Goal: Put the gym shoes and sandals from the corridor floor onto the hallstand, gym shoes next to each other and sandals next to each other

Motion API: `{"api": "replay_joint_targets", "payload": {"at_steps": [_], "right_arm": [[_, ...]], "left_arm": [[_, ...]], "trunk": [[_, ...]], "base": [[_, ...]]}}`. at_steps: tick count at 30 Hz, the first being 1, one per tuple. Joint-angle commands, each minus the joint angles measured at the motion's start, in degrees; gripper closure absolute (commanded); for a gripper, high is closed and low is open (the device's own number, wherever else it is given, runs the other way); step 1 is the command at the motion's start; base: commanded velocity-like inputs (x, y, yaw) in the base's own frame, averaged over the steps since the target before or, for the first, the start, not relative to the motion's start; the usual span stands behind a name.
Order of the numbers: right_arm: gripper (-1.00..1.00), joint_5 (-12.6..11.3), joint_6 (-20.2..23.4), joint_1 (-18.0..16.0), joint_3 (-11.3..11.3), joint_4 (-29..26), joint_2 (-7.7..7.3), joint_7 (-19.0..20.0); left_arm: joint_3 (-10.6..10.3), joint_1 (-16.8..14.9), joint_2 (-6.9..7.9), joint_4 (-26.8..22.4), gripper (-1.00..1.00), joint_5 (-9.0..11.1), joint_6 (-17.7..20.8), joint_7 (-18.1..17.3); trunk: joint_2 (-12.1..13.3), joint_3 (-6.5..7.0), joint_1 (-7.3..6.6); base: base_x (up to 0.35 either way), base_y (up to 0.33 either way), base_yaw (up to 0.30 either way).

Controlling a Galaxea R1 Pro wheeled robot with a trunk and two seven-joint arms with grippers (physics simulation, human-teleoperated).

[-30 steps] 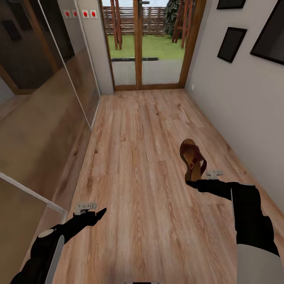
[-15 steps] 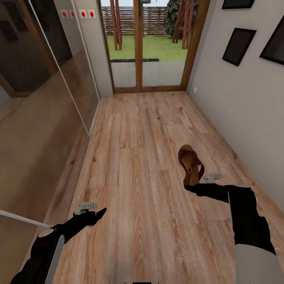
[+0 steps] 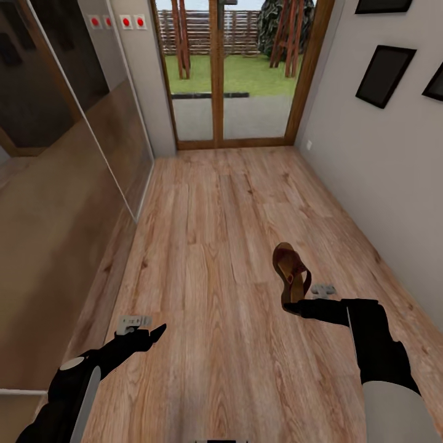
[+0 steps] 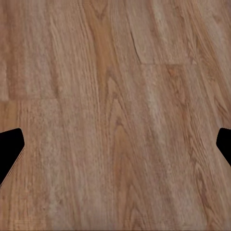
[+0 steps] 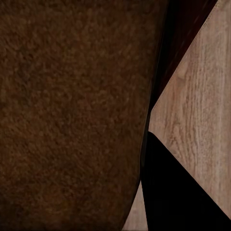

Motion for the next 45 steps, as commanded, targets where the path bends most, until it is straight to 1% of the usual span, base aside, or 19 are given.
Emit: {"api": "replay_joint_targets", "payload": {"at_steps": [1, 31, 40, 45], "right_arm": [[1.0, -0.3, 0.2, 0.0, 0.0, 0.0, 0.0, -0.2], [1.0, -0.5, 0.2, 0.0, 0.0, 0.0, 0.0, 0.1], [1.0, -0.6, 0.2, 0.0, 0.0, 0.0, 0.0, 0.1], [1.0, -0.6, 0.2, 0.0, 0.0, 0.0, 0.0, 0.1]], "left_arm": [[0.0, 0.0, 0.0, 0.0, -1.0, 0.0, 0.0, 0.0], [0.0, 0.0, 0.0, 0.2, -1.0, -0.1, 0.0, 0.0], [0.1, 0.0, 0.0, 0.3, -1.0, 0.2, 0.0, 0.0], [0.0, 0.0, 0.0, 0.3, -1.0, 0.2, 0.0, 0.0]], "trunk": [[0.0, 0.0, 0.0], [0.0, 0.0, 0.0], [0.0, 0.4, 0.0], [0.0, 0.7, 0.0]], "base": [[0.338, 0.001, 0.0], [0.338, 0.0, -0.001], [0.321, 0.0, -0.154], [0.174, 0.0, -0.205]]}}
